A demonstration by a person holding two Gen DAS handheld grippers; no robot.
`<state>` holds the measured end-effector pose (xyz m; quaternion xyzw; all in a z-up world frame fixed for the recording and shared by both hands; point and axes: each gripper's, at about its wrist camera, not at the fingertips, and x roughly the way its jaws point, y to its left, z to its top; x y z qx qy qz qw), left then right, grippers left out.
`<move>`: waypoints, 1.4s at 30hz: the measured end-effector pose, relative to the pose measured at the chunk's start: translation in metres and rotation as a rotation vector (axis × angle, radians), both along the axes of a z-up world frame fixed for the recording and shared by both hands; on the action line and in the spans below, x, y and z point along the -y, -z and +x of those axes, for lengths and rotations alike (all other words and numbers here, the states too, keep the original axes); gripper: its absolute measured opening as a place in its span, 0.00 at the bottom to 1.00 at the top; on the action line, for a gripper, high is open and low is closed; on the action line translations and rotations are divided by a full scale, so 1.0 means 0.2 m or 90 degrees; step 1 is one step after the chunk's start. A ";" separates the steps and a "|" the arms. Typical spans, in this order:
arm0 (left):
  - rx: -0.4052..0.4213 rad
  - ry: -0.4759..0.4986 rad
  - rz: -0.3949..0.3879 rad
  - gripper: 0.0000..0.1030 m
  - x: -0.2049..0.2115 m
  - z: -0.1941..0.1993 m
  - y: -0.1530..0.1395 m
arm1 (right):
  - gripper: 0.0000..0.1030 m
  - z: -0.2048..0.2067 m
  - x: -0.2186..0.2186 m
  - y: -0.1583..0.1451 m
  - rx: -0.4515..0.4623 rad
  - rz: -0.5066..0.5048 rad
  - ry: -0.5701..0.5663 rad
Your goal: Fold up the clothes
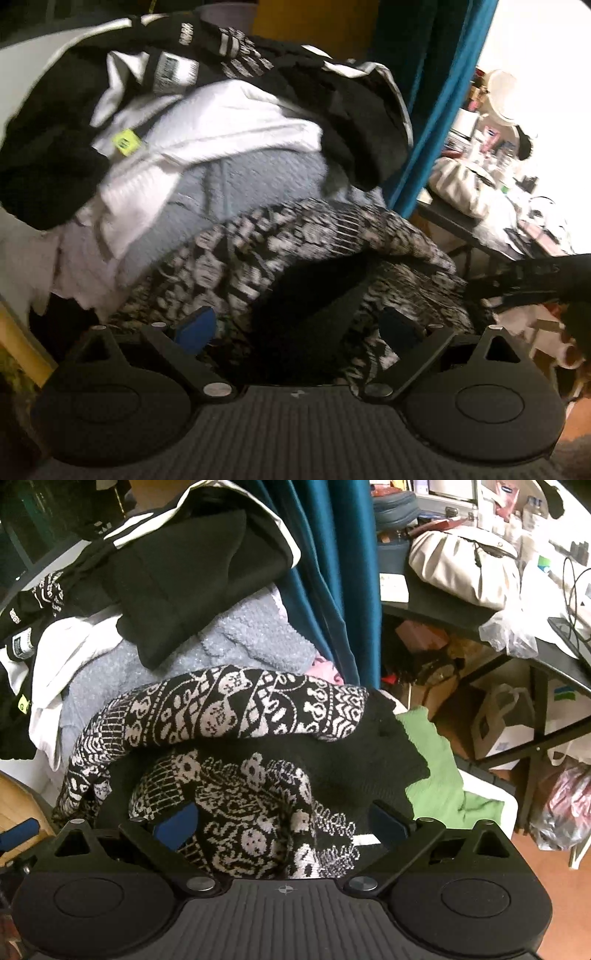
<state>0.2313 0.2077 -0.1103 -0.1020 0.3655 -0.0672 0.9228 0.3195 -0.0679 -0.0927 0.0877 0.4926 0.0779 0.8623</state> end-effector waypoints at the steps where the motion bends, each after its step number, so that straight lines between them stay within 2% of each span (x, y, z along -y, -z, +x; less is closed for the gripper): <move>1: 0.001 -0.012 0.006 0.94 -0.02 0.00 -0.01 | 0.95 0.00 0.01 0.00 0.003 0.001 0.002; 8: 0.019 -0.069 0.048 0.96 -0.14 0.03 -0.09 | 0.95 -0.04 0.08 -0.01 0.025 0.019 0.029; 15: 0.039 -0.075 0.109 0.97 -0.29 0.10 -0.20 | 0.97 -0.06 0.14 0.01 0.035 0.028 0.085; 20: 0.040 -0.067 0.119 0.97 -0.35 0.17 -0.27 | 0.97 -0.06 0.14 0.00 0.034 0.025 0.118; 32: 0.023 -0.013 0.102 0.97 -0.36 0.34 -0.27 | 0.99 0.02 -0.06 -0.26 0.071 -0.008 0.115; 39: 0.042 -0.010 0.112 0.98 -0.49 0.41 -0.34 | 0.99 0.11 -0.15 -0.37 0.109 -0.051 0.128; 42: 0.053 -0.018 0.142 0.99 -0.58 0.46 -0.36 | 0.99 0.13 -0.19 -0.38 0.121 -0.052 0.131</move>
